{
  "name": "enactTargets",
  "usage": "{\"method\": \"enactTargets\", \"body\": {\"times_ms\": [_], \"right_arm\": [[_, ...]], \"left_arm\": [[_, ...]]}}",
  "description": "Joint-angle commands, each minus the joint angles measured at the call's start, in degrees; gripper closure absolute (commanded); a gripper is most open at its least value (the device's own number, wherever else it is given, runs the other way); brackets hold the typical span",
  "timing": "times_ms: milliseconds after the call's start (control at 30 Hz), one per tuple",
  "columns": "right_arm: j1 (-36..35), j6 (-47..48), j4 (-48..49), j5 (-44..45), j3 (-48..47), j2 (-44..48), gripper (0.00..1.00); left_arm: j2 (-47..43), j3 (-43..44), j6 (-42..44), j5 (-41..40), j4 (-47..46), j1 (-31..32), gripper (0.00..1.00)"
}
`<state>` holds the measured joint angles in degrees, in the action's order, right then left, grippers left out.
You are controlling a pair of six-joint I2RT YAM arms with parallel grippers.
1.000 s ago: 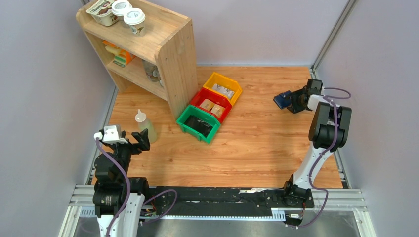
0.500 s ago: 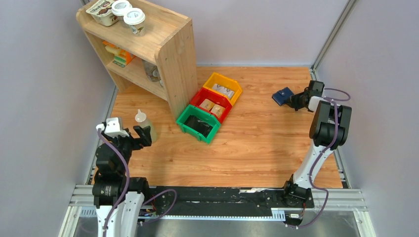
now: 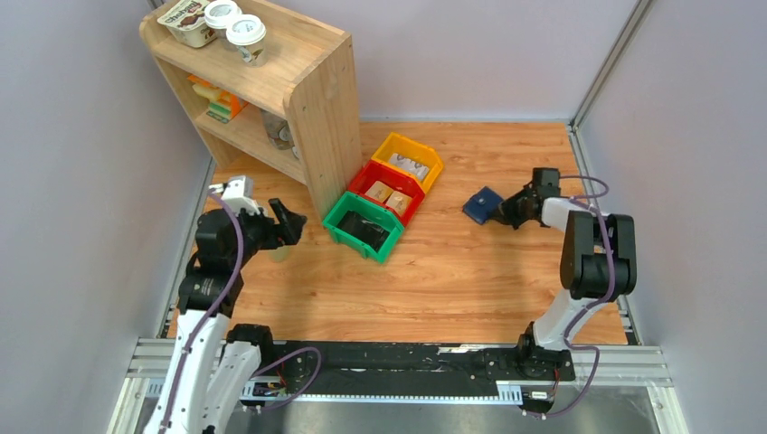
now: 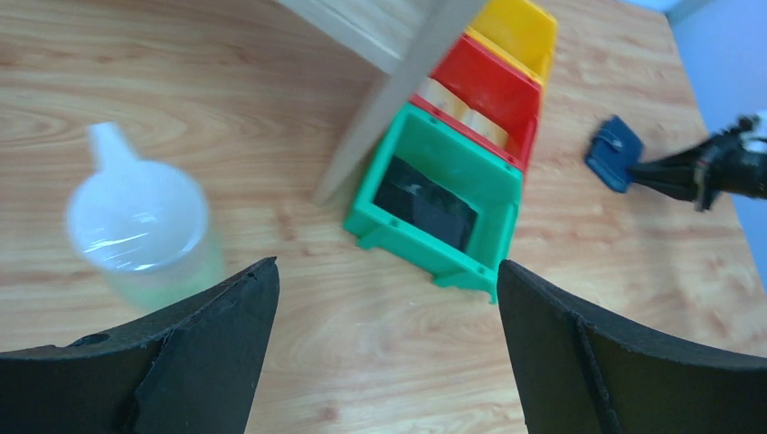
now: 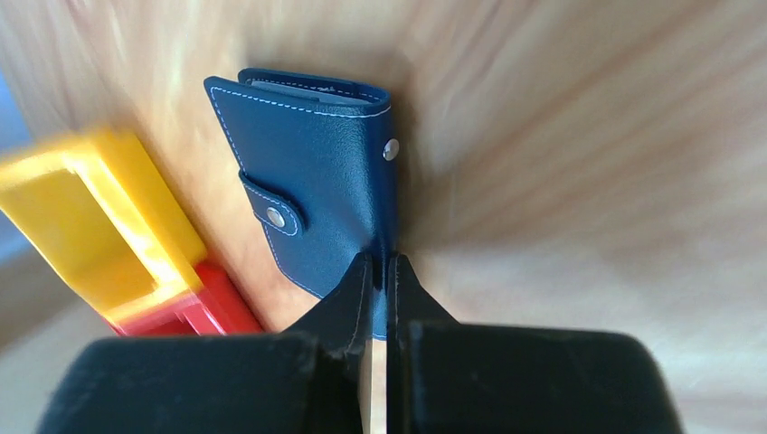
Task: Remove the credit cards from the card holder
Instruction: Move the card holder to the center of the board.
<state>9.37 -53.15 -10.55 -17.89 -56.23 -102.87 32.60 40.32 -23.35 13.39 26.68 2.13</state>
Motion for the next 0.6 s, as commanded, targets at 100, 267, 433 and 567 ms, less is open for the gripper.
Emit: {"method": "enactTargets", "body": {"times_ms": [100, 267, 433, 567], "right_arm": [[-13.4, 7.34, -11.33, 2.77, 10.59, 11.8, 1.0], [-16.66, 15.07, -17.04, 1.01, 17.19, 20.94, 1.0], [-17.36, 16.76, -20.04, -0.74, 23.78, 30.87, 1.0], [-17.36, 18.07, -21.62, 0.31, 25.55, 35.01, 0.96]], "left_arm": [[10.27, 4.16, -1.96, -2.74, -7.86, 13.58, 0.04], [16.26, 4.16, -2.57, -8.19, -11.11, 25.61, 0.03], [28.01, 7.84, -1.52, -16.37, -12.35, 38.02, 0.03], [38.49, 13.38, -1.78, -21.47, -12.44, 47.06, 0.03]]}}
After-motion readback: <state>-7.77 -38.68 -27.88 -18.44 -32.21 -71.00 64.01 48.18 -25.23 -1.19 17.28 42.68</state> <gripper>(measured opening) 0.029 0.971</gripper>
